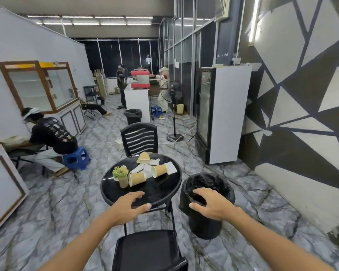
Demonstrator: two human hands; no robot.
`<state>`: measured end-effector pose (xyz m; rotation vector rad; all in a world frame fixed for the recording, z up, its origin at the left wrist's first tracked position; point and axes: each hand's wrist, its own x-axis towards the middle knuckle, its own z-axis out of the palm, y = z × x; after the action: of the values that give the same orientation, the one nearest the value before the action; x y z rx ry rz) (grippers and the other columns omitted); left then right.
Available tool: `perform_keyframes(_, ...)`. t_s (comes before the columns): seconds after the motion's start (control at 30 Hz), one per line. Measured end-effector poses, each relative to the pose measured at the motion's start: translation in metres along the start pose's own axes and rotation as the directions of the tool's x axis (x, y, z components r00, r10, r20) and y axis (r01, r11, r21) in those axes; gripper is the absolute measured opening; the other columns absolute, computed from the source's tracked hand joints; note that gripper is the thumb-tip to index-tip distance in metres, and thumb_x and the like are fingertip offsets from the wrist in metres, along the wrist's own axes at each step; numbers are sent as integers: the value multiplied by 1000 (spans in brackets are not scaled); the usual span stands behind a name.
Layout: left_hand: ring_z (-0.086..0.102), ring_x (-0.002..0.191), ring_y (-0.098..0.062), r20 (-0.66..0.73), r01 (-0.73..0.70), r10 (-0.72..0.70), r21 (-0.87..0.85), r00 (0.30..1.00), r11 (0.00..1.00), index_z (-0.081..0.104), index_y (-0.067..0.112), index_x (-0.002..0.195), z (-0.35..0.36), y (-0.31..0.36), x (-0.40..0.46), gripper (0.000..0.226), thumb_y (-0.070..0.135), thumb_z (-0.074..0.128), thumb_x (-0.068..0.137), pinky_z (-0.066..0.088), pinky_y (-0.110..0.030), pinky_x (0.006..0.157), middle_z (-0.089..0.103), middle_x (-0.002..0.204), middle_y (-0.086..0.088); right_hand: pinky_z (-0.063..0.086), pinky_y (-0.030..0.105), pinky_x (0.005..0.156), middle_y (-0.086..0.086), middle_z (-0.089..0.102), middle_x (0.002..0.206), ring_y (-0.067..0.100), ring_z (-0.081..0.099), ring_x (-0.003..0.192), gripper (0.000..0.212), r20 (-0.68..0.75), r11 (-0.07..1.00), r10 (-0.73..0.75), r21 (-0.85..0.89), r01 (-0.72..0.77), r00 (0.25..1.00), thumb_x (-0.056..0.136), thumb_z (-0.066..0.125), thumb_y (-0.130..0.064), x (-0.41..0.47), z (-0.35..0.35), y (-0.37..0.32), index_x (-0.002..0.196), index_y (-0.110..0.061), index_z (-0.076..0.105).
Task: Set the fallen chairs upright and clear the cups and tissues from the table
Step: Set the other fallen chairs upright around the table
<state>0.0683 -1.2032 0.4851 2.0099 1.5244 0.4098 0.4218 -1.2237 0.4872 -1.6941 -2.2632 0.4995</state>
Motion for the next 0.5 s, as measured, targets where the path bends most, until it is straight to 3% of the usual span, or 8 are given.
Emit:
perform_keyframes(0.3, 48, 130, -9, -71, 37, -40, -39, 997, 999, 39, 33, 149, 33, 79, 59, 109, 97, 47, 61, 40, -24, 101, 49, 148, 12, 28, 32, 115, -7, 41, 154, 13, 35, 141, 91, -18, 999, 5, 49, -4, 1000, 79, 39, -84, 28, -52, 87, 149, -27, 37)
perform_keyframes(0.43, 48, 129, -9, -83, 58, -61, -35, 995, 998, 39, 33, 149, 42, 92, 84, 111, 98, 46, 60, 39, -22, 100, 49, 147, 12, 35, 28, 101, -7, 53, 142, 16, 45, 132, 78, -45, 997, -24, 76, 27, 999, 81, 41, -81, 51, -63, 105, 138, -28, 49)
perform_keyframes(0.5, 47, 131, -9, -91, 66, -69, -36, 993, 997, 38, 33, 149, 45, 94, 99, 110, 98, 46, 61, 39, -23, 101, 48, 148, 12, 35, 31, 107, -6, 49, 147, 17, 42, 136, 79, -28, 996, -51, 69, 53, 998, 83, 42, -78, 66, -66, 113, 143, -26, 45)
